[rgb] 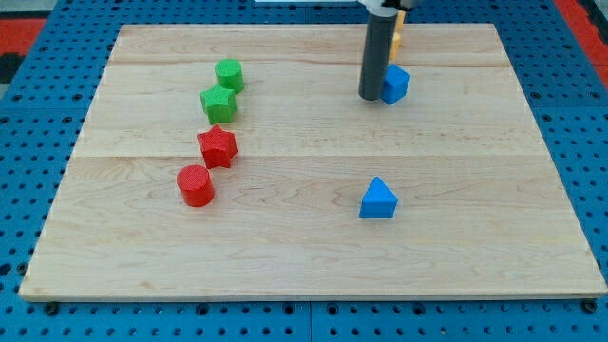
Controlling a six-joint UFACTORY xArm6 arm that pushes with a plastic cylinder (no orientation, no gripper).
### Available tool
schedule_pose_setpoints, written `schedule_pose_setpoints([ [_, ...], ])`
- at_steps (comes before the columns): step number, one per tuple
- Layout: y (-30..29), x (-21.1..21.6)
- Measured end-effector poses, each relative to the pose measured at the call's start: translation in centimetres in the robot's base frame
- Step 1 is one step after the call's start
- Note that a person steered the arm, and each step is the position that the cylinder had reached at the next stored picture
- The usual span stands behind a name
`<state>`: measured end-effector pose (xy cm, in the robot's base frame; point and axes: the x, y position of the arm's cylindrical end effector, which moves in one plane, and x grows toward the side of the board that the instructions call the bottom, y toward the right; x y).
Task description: Move blue triangle to the diagonal bottom left of the blue cube
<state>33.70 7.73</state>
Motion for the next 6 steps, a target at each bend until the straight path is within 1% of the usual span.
schedule_pose_setpoints([
  [1,-1.0,-0.8],
  [3,2.1,-0.9],
  [4,-1.7,1.6],
  [5,0.9,8.3],
  [6,7.3,15.8],
])
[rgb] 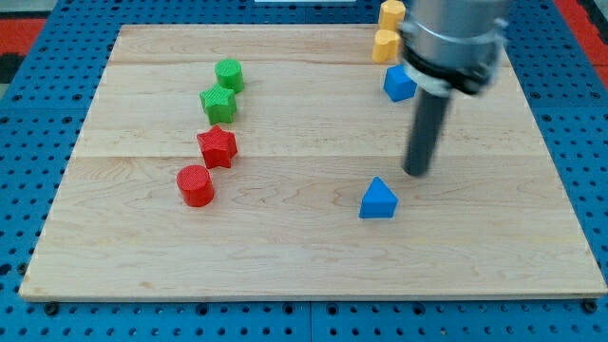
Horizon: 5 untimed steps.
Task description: Move blue triangle to the diagonal bottom left of the blue cube
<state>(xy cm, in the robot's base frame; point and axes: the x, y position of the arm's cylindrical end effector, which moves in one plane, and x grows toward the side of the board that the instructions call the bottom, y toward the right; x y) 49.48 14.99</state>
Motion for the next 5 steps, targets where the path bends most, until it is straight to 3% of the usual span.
schedule_pose_setpoints([
  [1,0.5,8.8],
  [2,-5.6,10.4],
  [3,-8.9,6.9],
  [5,-5.0,-1.1],
])
